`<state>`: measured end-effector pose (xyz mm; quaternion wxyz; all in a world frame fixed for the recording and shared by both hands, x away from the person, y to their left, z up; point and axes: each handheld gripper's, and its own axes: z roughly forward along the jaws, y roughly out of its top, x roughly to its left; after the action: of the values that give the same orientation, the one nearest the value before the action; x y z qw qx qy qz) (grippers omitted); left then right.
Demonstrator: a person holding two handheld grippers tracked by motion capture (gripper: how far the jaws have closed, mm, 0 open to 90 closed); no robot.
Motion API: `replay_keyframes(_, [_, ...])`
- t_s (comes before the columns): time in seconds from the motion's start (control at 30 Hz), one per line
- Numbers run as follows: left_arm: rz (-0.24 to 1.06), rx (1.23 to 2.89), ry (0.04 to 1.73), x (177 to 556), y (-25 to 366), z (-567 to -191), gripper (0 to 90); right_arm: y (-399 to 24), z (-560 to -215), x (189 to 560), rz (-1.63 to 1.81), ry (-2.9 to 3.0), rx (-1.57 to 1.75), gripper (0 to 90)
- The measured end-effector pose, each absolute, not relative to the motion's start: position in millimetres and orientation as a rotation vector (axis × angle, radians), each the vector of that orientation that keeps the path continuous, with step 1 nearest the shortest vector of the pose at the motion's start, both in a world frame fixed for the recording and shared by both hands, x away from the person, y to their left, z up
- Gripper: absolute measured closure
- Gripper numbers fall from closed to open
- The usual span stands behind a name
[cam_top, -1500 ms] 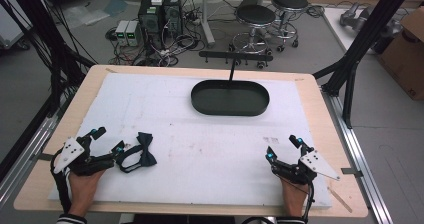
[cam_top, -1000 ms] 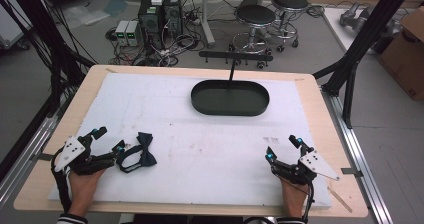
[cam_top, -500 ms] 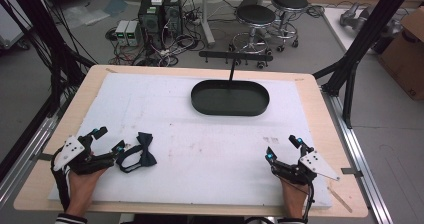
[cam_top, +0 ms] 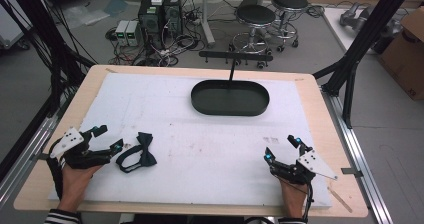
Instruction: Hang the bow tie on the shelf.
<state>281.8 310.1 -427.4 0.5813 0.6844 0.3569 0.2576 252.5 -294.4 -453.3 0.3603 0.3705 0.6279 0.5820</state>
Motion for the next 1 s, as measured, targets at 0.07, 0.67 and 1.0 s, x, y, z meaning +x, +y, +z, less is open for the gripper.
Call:
replay_keyframes(0.07, [0.593,1.645,0.807,286,307,-419,15.2,-294,-453,252,1.498,1.618,0.956,10.3])
replay_keyframes(0.67, [0.481,2.109,0.798,314,280,-393,18.9,-294,-453,252,1.503,1.618,0.958,10.2])
replay_keyframes(1.0, [0.357,2.296,0.802,325,268,-406,24.7,-294,-453,252,1.502,1.618,0.957,10.3])
